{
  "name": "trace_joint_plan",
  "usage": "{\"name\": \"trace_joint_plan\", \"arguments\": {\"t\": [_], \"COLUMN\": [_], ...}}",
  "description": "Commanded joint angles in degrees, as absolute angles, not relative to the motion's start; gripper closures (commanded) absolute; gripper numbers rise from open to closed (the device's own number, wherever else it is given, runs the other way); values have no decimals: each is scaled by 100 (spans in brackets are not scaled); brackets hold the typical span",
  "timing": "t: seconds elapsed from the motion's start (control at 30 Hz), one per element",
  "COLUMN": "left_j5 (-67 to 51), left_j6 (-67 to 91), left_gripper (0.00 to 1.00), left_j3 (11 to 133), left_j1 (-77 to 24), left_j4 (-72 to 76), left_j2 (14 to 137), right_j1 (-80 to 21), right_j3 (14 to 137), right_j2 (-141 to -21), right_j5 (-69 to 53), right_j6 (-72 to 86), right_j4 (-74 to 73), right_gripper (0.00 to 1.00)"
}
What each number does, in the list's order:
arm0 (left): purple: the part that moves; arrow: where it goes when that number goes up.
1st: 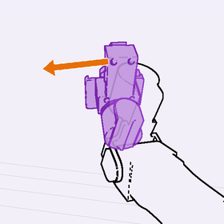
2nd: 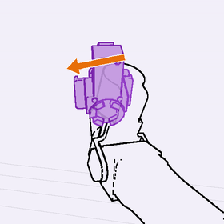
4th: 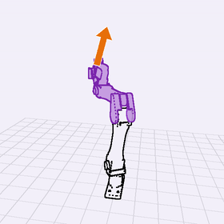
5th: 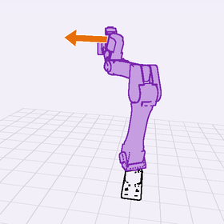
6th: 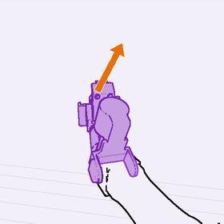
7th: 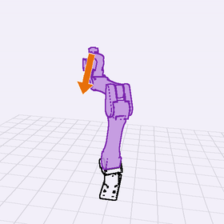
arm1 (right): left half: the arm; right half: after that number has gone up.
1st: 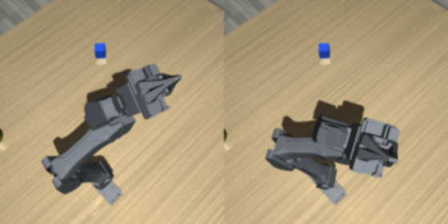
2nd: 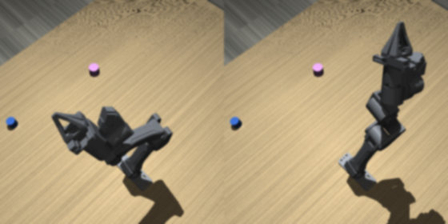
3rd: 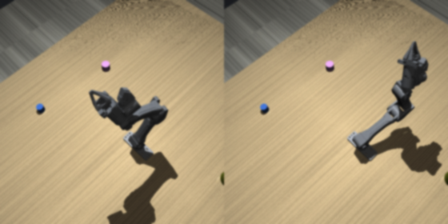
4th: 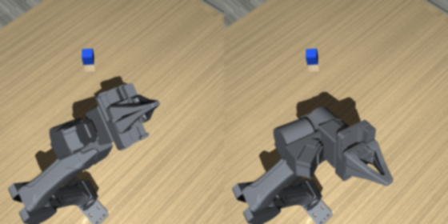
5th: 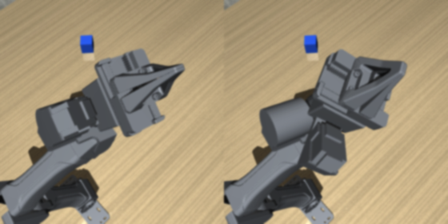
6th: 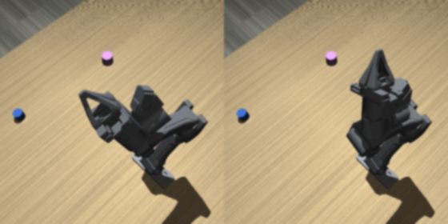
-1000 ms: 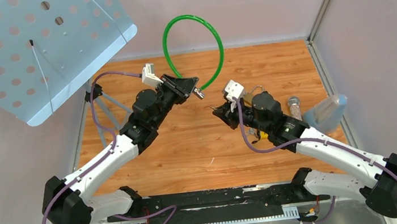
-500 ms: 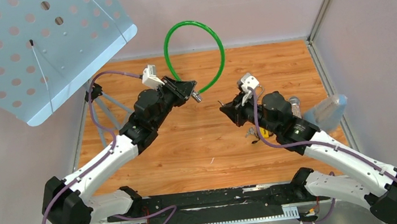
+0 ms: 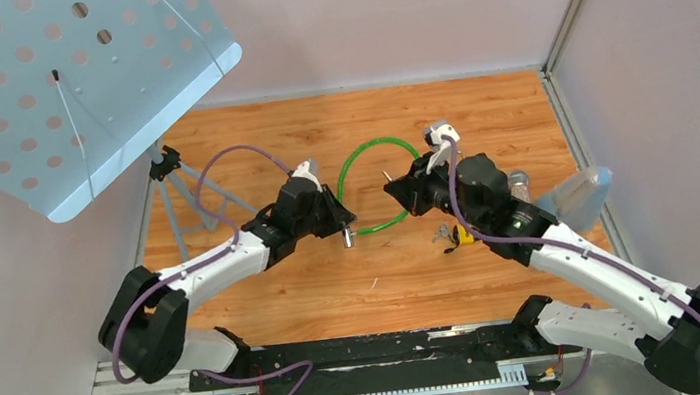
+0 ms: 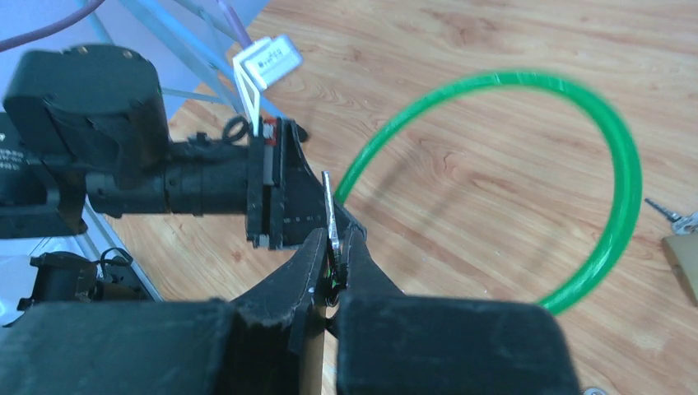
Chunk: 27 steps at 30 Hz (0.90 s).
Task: Lock with the key
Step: Place the lock at the center of the board.
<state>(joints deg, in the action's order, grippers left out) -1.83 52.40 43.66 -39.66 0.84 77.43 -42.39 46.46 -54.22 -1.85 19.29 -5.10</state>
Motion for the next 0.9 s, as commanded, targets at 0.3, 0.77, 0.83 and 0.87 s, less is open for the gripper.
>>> {"name": "trace_joint_plan", "arguments": {"t": [0.3,0.77,0.83,0.87], "left_j5": [-811,-344,-173,-67], "left_j6": [5170,5053,4998,4986], "left_gripper": [90,36,28,23], "left_j3": [4409,4025,3988,3980], "left_j1": [-3954,-3962,-3964,-3964], "left_j4": [116,105,-38,-107], "left_j2": [8881,8754,8569,8499], "right_j1": [-3675,-3346,-3349,-3346], "right_j3": [5606,6879,6882,6882], "right_j2": [-7700,-10116,-10149,-10158], "right_j5": [-824,-1591,-1529,-1522], "right_j6": [2041,1135,1182,1197], "right_j4": [-1100,-2426,-2426,-2437], "right_gripper": [93,84,79,76]}}
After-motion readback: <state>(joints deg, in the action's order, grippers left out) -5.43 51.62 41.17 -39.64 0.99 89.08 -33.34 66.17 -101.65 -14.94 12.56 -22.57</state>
